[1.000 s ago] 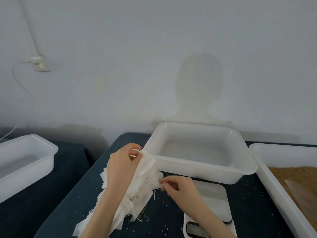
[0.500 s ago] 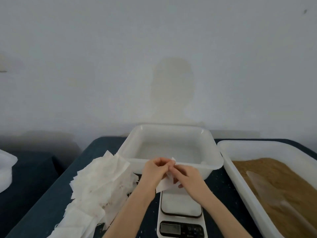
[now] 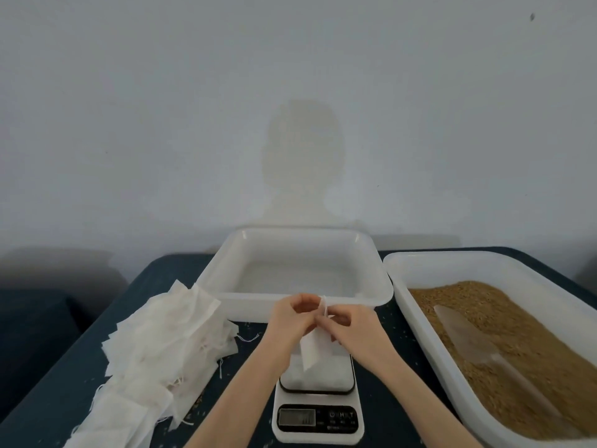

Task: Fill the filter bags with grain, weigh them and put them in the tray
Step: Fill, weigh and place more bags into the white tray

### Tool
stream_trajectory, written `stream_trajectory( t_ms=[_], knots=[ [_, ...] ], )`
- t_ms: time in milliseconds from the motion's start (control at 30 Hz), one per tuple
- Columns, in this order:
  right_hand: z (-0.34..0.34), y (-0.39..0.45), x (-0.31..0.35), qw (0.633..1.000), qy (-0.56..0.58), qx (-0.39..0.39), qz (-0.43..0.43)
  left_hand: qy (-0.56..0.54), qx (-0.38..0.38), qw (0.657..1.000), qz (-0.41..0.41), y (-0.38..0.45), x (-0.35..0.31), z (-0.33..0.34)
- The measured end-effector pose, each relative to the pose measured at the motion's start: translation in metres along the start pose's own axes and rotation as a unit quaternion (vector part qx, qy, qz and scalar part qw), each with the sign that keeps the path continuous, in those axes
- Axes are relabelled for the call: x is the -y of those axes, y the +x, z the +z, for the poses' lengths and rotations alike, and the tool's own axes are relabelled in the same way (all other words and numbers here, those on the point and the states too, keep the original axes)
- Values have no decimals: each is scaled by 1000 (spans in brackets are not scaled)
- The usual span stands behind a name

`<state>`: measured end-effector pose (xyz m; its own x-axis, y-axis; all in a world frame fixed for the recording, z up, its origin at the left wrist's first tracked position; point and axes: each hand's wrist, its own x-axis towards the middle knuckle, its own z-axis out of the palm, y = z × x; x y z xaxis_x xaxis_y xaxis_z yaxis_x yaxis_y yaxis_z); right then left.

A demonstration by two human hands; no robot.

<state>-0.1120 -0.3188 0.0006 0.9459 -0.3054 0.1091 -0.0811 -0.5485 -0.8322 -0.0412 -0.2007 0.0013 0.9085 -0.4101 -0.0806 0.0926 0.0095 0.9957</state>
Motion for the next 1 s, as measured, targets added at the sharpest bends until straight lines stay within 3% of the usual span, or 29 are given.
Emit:
stream_trajectory(
  t_ms=[133, 267, 467, 667, 733, 800, 900, 1000],
  knots=[
    [-4, 1, -4, 998, 41, -5, 46, 87, -2, 995, 52, 0, 2, 1],
    [-2, -1, -7, 992, -103, -60, 36, 257, -37, 956, 134, 4, 3, 7],
    [-4, -4, -5, 964, -247, -100, -20, 345, -60, 916, 195, 7, 6, 14],
    [-6, -1, -4, 938, -341, -64, -18, 488, -62, 821, 290, 3, 8, 28],
    [-9, -1, -4, 938, -342, -57, -15, 464, -55, 829, 309, 2, 4, 31],
    [-16, -3, -3, 944, -325, -45, -5, 381, -24, 871, 308, 1, 0, 29],
    [-29, -4, -4, 963, -269, -2, 2, 337, 109, 901, 250, 2, 0, 20],
    [-37, -3, -5, 976, -217, 24, -3, 350, 218, 897, 158, 4, 4, 14]
  ],
)
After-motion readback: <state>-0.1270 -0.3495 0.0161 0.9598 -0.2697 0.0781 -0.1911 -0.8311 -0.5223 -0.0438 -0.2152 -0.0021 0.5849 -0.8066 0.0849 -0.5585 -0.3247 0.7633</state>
